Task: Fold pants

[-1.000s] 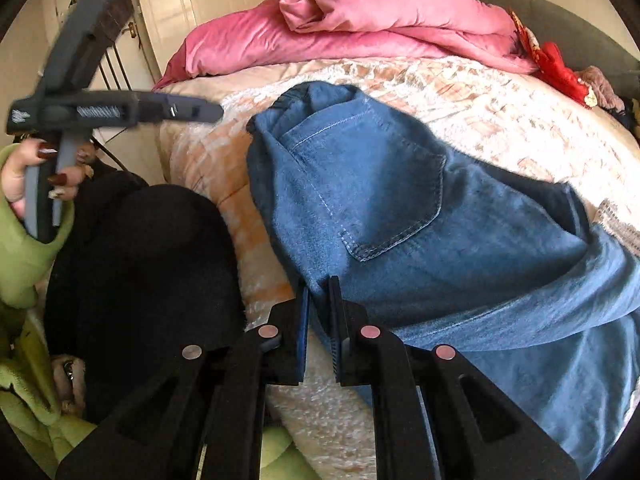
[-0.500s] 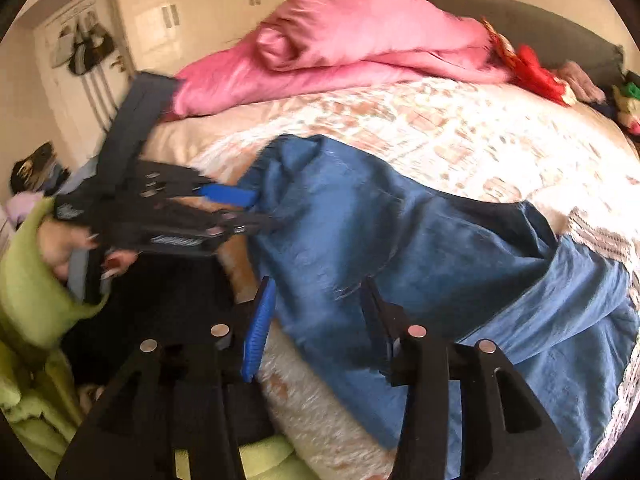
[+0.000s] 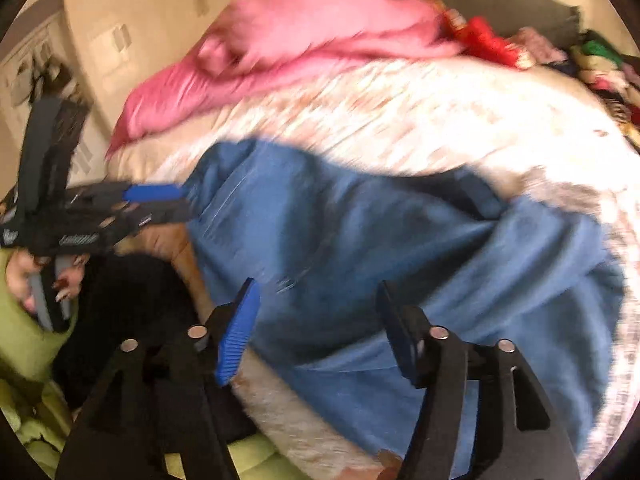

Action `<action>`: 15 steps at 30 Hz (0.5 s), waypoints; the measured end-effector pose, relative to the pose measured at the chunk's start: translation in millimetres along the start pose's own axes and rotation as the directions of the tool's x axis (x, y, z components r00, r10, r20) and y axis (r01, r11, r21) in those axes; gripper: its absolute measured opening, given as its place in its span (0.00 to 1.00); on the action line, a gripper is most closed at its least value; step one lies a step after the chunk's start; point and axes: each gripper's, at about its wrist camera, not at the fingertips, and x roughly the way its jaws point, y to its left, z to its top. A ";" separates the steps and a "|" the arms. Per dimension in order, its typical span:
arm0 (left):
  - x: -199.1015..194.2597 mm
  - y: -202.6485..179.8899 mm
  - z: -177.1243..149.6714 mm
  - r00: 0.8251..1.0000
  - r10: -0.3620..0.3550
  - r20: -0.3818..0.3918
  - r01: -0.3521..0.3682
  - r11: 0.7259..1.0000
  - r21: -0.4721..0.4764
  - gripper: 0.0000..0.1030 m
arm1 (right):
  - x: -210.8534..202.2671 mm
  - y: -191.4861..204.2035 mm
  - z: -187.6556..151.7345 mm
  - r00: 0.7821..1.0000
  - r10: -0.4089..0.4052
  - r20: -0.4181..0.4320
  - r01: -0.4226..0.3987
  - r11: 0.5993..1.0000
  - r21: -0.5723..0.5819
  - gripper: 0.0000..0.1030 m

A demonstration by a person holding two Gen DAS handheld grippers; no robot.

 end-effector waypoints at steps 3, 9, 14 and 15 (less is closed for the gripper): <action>-14.9 -14.2 9.4 0.999 -0.034 0.040 0.034 0.999 0.017 0.56 | -23.8 -32.0 6.7 0.994 -0.091 0.059 0.088 0.995 0.055 0.70; 5.2 -68.2 23.9 0.985 -0.170 -0.022 0.172 0.981 0.087 0.57 | -44.4 -98.9 28.8 0.968 -0.239 0.072 0.222 0.957 0.188 0.72; 42.6 -105.9 27.0 0.940 -0.307 -0.150 0.321 0.943 0.083 0.57 | -28.1 -132.3 51.9 0.965 -0.260 0.027 0.249 0.945 0.215 0.72; 51.3 -113.7 28.7 0.928 -0.329 -0.175 0.346 0.935 0.081 0.57 | -21.3 -138.3 55.9 0.965 -0.263 0.009 0.254 0.943 0.216 0.72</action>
